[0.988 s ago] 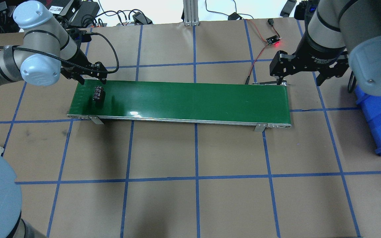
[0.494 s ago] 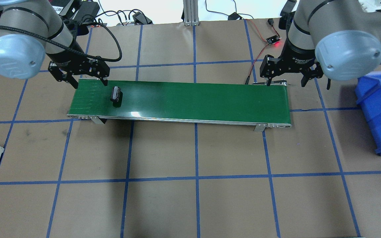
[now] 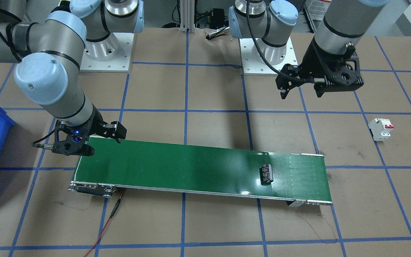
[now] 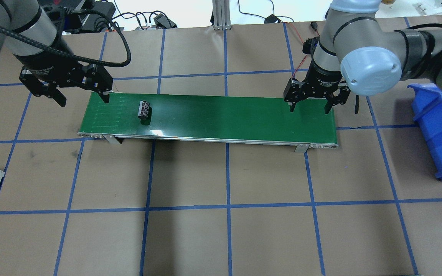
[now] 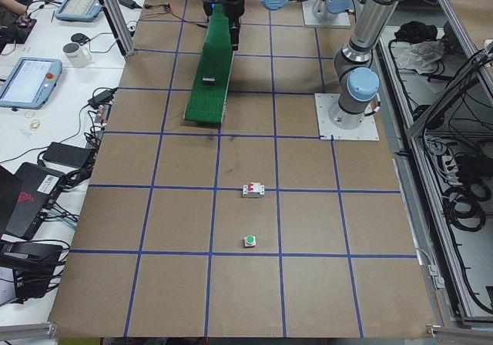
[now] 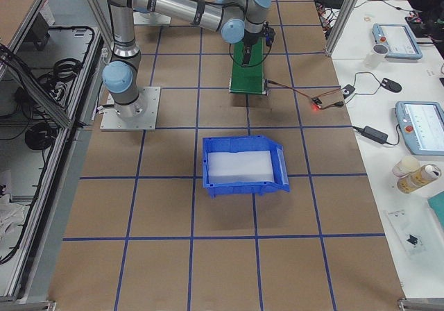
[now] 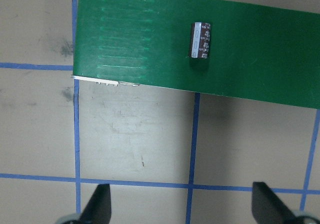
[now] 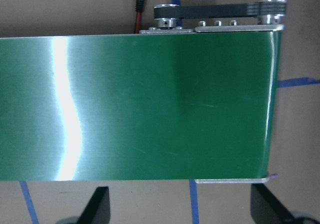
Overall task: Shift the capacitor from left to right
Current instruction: 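Raise the left gripper while the right gripper waits as the belt carries the capacitor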
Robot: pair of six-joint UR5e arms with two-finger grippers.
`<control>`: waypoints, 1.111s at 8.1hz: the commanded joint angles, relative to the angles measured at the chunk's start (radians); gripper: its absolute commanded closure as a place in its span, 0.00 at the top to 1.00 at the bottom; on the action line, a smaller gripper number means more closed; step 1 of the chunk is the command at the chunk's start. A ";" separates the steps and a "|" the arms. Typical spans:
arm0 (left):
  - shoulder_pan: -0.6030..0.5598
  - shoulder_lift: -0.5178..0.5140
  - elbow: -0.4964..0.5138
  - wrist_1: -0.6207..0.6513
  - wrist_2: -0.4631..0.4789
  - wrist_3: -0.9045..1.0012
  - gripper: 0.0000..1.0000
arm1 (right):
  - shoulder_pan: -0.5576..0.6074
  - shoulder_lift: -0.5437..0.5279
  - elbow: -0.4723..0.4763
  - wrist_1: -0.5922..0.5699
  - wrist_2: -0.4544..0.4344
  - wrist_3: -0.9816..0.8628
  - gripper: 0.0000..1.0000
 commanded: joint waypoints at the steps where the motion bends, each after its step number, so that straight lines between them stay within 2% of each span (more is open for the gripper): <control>1: -0.042 0.043 0.005 -0.028 -0.008 -0.006 1.00 | -0.030 0.041 0.021 -0.105 0.089 -0.181 0.99; 3: -0.049 0.035 0.005 -0.023 -0.067 -0.008 1.00 | -0.117 0.052 0.060 -0.140 0.177 -0.286 0.93; 4: -0.050 0.038 0.005 -0.023 -0.066 -0.006 1.00 | -0.139 0.051 0.083 -0.142 0.183 -0.345 0.89; 6: -0.049 0.038 0.007 -0.023 -0.067 -0.002 1.00 | -0.150 0.057 0.109 -0.146 0.252 -0.356 0.97; 7: -0.050 0.038 0.007 -0.023 -0.072 0.000 1.00 | -0.151 0.058 0.114 -0.146 0.254 -0.356 1.00; 9: -0.049 0.038 0.007 -0.023 -0.074 0.000 1.00 | -0.151 0.073 0.114 -0.146 0.251 -0.359 1.00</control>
